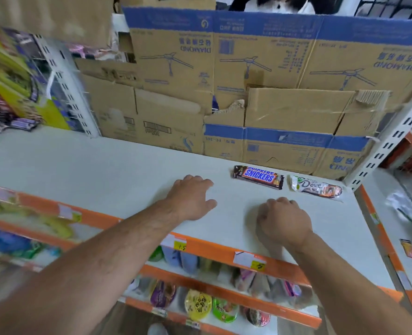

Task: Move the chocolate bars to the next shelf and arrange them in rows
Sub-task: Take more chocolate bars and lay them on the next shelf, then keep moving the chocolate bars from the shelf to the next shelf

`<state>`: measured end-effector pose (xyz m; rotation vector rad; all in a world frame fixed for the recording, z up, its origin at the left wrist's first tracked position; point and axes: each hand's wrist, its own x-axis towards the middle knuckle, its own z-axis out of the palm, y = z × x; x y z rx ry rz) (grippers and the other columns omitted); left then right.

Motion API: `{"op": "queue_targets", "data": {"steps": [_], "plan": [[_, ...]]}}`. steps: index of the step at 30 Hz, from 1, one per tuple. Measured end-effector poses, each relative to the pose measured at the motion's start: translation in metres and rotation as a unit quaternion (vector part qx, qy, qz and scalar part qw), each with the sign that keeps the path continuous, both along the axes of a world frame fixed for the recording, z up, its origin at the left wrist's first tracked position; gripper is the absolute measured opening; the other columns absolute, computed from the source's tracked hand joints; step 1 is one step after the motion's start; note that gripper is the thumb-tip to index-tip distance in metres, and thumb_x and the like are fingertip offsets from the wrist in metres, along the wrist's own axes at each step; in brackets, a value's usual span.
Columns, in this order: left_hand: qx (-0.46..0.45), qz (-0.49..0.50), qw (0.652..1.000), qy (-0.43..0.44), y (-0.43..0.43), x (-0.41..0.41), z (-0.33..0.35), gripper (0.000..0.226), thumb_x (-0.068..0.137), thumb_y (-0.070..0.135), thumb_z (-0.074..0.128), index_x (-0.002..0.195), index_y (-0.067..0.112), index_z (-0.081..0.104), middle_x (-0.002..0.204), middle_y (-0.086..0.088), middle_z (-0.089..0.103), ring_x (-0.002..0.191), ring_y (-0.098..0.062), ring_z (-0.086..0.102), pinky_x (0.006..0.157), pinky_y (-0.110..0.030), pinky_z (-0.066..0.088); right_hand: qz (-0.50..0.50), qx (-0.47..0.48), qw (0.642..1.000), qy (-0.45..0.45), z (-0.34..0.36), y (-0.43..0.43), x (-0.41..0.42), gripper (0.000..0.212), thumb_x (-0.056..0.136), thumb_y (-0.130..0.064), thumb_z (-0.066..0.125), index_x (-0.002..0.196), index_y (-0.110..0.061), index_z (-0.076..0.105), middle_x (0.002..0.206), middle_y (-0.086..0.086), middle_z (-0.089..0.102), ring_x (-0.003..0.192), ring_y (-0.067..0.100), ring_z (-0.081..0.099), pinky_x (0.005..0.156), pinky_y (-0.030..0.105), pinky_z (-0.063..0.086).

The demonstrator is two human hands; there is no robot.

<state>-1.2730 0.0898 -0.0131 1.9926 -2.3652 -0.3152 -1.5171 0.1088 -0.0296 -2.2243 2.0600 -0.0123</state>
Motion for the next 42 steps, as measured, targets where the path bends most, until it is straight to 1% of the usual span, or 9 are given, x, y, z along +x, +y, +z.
{"op": "queue_targets", "data": {"steps": [4,6,9,14,19,25,30,37,42], "plan": [[-0.004,0.033,0.999,0.012,0.014,0.048,0.006,0.061,0.092,0.056,0.048,0.145,0.028,0.038,0.144,-0.002,0.044,0.133,-0.024,0.036,0.108,-0.04,0.032,0.065,0.014,0.998,-0.006,0.015,0.008,0.072,0.036,0.076,-0.044,0.043,0.095,-0.021,0.063,0.09,0.001,0.055,0.095,0.028,0.059,0.067,0.03,0.046],[-0.009,0.049,0.999,0.016,0.021,0.078,0.008,0.061,0.091,0.057,0.048,0.145,0.028,0.039,0.144,-0.001,0.046,0.133,-0.024,0.037,0.107,-0.04,0.033,0.082,0.018,0.996,-0.019,0.022,0.01,0.108,0.035,0.08,-0.044,0.047,0.103,-0.022,0.061,0.099,0.002,0.057,0.103,0.027,0.058,0.072,0.031,0.045],[-0.02,0.079,0.996,0.024,0.031,0.135,0.011,0.061,0.091,0.057,0.048,0.144,0.028,0.04,0.142,-0.001,0.048,0.131,-0.024,0.039,0.105,-0.04,0.034,0.118,0.002,0.993,-0.019,0.03,0.009,0.169,0.043,0.085,-0.047,0.05,0.119,-0.023,0.058,0.117,0.002,0.058,0.111,0.025,0.056,0.082,0.035,0.049],[-0.029,0.12,0.992,0.026,0.049,0.258,0.013,0.058,0.091,0.056,0.048,0.142,0.029,0.041,0.14,-0.001,0.049,0.13,-0.023,0.039,0.104,-0.04,0.033,0.172,-0.003,0.985,-0.018,0.035,0.0,0.297,0.045,0.087,-0.049,0.051,0.125,-0.024,0.055,0.118,0.002,0.057,0.111,0.024,0.056,0.083,0.035,0.051],[-0.034,0.161,0.986,0.014,0.07,0.382,0.024,0.057,0.092,0.054,0.049,0.142,0.028,0.042,0.139,-0.002,0.049,0.13,-0.024,0.038,0.104,-0.041,0.033,0.203,0.007,0.979,-0.031,0.038,-0.003,0.426,0.051,0.089,-0.05,0.052,0.135,-0.027,0.049,0.131,0.002,0.053,0.121,0.023,0.051,0.092,0.037,0.047],[-0.021,0.225,0.973,0.035,0.09,0.506,0.02,0.06,0.093,0.055,0.048,0.145,0.026,0.039,0.141,-0.002,0.048,0.132,-0.027,0.037,0.105,-0.044,0.037,0.255,0.015,0.965,-0.056,0.037,-0.011,0.55,0.052,0.09,-0.053,0.051,0.136,-0.03,0.048,0.13,0.0,0.054,0.12,0.021,0.053,0.091,0.035,0.047],[-0.032,0.276,0.959,0.061,0.096,0.582,0.004,0.06,0.092,0.053,0.049,0.144,0.024,0.042,0.137,-0.002,0.051,0.131,-0.025,0.042,0.105,-0.041,0.039,0.308,0.015,0.95,-0.059,0.033,-0.029,0.642,0.05,0.091,-0.051,0.05,0.135,-0.028,0.05,0.13,0.002,0.055,0.118,0.021,0.055,0.092,0.034,0.046],[-0.02,0.332,0.942,0.05,0.072,0.682,0.004,0.058,0.093,0.049,0.053,0.144,0.024,0.042,0.133,-0.002,0.054,0.129,-0.025,0.041,0.099,-0.042,0.043,0.36,0.022,0.928,-0.092,0.027,-0.076,0.761,0.048,0.091,-0.049,0.05,0.133,-0.026,0.053,0.129,0.001,0.056,0.114,0.021,0.057,0.09,0.034,0.048],[-0.034,0.355,0.933,0.038,0.049,0.743,0.023,0.053,0.092,0.045,0.056,0.141,0.024,0.047,0.134,-0.004,0.056,0.126,-0.026,0.045,0.097,-0.037,0.043,0.392,0.028,0.913,-0.108,0.035,-0.106,0.827,0.045,0.091,-0.047,0.049,0.131,-0.026,0.054,0.124,0.001,0.058,0.11,0.022,0.059,0.086,0.034,0.048]]}}
